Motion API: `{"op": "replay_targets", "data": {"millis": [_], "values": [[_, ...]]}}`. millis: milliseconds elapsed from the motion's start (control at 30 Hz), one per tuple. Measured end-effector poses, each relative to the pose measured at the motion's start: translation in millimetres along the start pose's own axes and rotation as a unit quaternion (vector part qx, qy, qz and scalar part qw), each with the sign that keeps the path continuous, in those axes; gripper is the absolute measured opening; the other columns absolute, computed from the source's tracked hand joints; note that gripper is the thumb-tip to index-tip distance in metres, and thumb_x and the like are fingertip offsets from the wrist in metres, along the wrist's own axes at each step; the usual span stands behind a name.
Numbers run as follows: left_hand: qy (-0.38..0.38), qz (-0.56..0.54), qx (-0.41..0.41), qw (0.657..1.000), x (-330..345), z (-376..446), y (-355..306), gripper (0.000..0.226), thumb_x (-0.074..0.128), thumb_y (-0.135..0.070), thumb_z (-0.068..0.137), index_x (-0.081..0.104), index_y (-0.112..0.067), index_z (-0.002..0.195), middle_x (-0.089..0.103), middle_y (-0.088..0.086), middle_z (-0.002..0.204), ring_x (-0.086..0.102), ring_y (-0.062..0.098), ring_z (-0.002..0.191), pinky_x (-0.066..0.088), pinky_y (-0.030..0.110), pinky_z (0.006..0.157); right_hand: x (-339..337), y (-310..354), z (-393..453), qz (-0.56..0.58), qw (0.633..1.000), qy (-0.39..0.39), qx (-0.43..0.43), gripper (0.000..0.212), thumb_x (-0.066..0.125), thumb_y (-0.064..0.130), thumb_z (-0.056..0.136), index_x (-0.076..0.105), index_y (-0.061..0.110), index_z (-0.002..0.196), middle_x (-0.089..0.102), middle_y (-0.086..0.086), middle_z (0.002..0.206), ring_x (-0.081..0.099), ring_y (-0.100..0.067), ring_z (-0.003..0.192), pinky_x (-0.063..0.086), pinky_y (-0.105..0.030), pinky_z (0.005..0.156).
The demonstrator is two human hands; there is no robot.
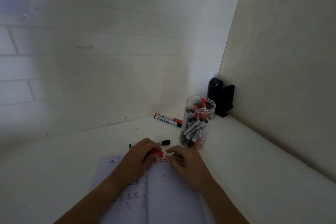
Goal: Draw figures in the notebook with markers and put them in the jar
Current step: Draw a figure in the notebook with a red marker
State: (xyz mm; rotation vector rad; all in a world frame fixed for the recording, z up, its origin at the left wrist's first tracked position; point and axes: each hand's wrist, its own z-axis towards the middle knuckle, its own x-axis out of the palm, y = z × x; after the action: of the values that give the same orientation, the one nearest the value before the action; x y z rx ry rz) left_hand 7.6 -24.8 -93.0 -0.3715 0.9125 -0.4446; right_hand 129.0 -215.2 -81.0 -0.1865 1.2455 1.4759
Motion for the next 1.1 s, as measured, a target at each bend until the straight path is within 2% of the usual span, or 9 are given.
{"op": "replay_targets", "data": {"millis": [100, 200, 333, 400, 500, 600, 700, 933, 1100], "values": [[0.008, 0.001, 0.003, 1.0, -0.3, -0.3, 0.8, 0.011, 0.059, -0.027, 0.099, 0.067, -0.028, 0.106, 0.056, -0.027, 0.097, 0.056, -0.007, 0.091, 0.039, 0.008, 0.078, 17.1, 9.2, 0.3, -0.124, 0.991, 0.029, -0.031, 0.044, 0.036, 0.046, 0.098, 0.062, 0.026, 0.126, 0.07, 0.008, 0.112, 0.063, -0.009, 0.096, 0.047, -0.022, 0.081], [-0.025, 0.018, -0.006, 1.0, -0.1, 1.2, -2.7, 0.02, 0.048, -0.038, 0.102, 0.065, -0.028, 0.105, 0.055, -0.025, 0.096, 0.054, -0.005, 0.089, 0.039, 0.012, 0.078, 31.4, 19.0, 1.8, -0.131, 0.991, 0.033, -0.018, 0.06, 0.017, 0.05, 0.098, 0.058, 0.021, 0.132, 0.066, 0.003, 0.119, 0.063, -0.016, 0.101, 0.05, -0.029, 0.084], [-0.11, 0.139, -0.101, 0.979, 10.7, -3.4, 13.9, 0.042, 0.033, -0.035, 0.1, 0.06, -0.017, 0.127, 0.059, -0.003, 0.124, 0.052, 0.014, 0.115, 0.042, 0.032, 0.094, 31.0, 17.4, 2.7, -0.202, 0.979, -0.002, 0.007, 0.062, 0.008, 0.049, 0.094, 0.056, 0.02, 0.121, 0.064, 0.003, 0.1, 0.059, -0.016, 0.08, 0.045, -0.03, 0.069], [-0.095, 0.176, -0.155, 0.967, 15.3, -6.5, 25.6, 0.051, 0.031, -0.034, 0.094, 0.063, -0.012, 0.127, 0.063, 0.006, 0.123, 0.057, 0.026, 0.113, 0.047, 0.043, 0.091, 28.2, 17.1, 1.0, -0.209, 0.978, -0.015, 0.02, 0.054, 0.013, 0.047, 0.095, 0.056, 0.02, 0.114, 0.06, 0.003, 0.084, 0.052, -0.015, 0.067, 0.042, -0.032, 0.061], [-0.087, 0.21, -0.168, 0.959, 17.5, -4.4, 30.3, 0.042, 0.032, -0.035, 0.089, 0.069, -0.02, 0.099, 0.062, -0.003, 0.096, 0.057, 0.021, 0.088, 0.04, 0.036, 0.073, 28.2, 17.5, -1.8, -0.216, 0.976, -0.029, 0.014, 0.031, 0.029, 0.049, 0.097, 0.047, 0.027, 0.085, 0.051, 0.006, 0.066, 0.047, -0.014, 0.054, 0.037, -0.032, 0.053], [-0.099, 0.219, -0.155, 0.958, 16.0, -2.5, 30.3, 0.027, 0.035, -0.033, 0.089, 0.061, -0.026, 0.084, 0.053, -0.008, 0.085, 0.047, 0.015, 0.079, 0.034, 0.033, 0.07, 31.2, 21.5, -1.6, -0.255, 0.965, -0.051, 0.013, 0.049, 0.036, 0.071, 0.094, 0.049, 0.029, 0.071, 0.054, 0.007, 0.056, 0.048, -0.01, 0.048, 0.03, -0.027, 0.05], [-0.085, 0.206, -0.155, 0.962, 16.8, -2.7, 33.8, 0.021, 0.036, -0.03, 0.092, 0.056, -0.026, 0.085, 0.052, -0.008, 0.086, 0.046, 0.016, 0.079, 0.033, 0.034, 0.068, 32.3, 24.5, -0.5, -0.274, 0.959, -0.041, 0.055, 0.074, 0.021, 0.09, 0.084, 0.054, 0.028, 0.062, 0.06, 0.006, 0.055, 0.048, -0.009, 0.047, 0.032, -0.025, 0.051], [-0.052, 0.168, -0.124, 0.977, 14.5, -1.8, 33.7, 0.029, 0.042, -0.051, 0.086, 0.065, -0.033, 0.089, 0.053, -0.016, 0.088, 0.044, 0.007, 0.083, 0.035, 0.03, 0.068, 6.2, 34.5, 5.7, -0.29, 0.948, 0.007, 0.134, 0.054, 0.034, 0.069, 0.079, 0.043, 0.022, 0.055, 0.041, 0.004, 0.049, 0.037, -0.007, 0.045, 0.032, -0.024, 0.051], [-0.055, 0.118, -0.113, 0.985, 12.3, -1.3, 31.1, 0.019, 0.037, -0.048, 0.091, 0.052, -0.036, 0.089, 0.051, -0.017, 0.084, 0.046, 0.005, 0.079, 0.042, 0.03, 0.066, -39.7, 56.3, 37.2, -0.175, 0.976, -0.096, 0.088, 0.063, 0.035, 0.071, 0.09, 0.047, 0.021, 0.054, 0.041, 0.009, 0.044, 0.037, -0.004, 0.039, 0.048, -0.023, 0.053]]}}
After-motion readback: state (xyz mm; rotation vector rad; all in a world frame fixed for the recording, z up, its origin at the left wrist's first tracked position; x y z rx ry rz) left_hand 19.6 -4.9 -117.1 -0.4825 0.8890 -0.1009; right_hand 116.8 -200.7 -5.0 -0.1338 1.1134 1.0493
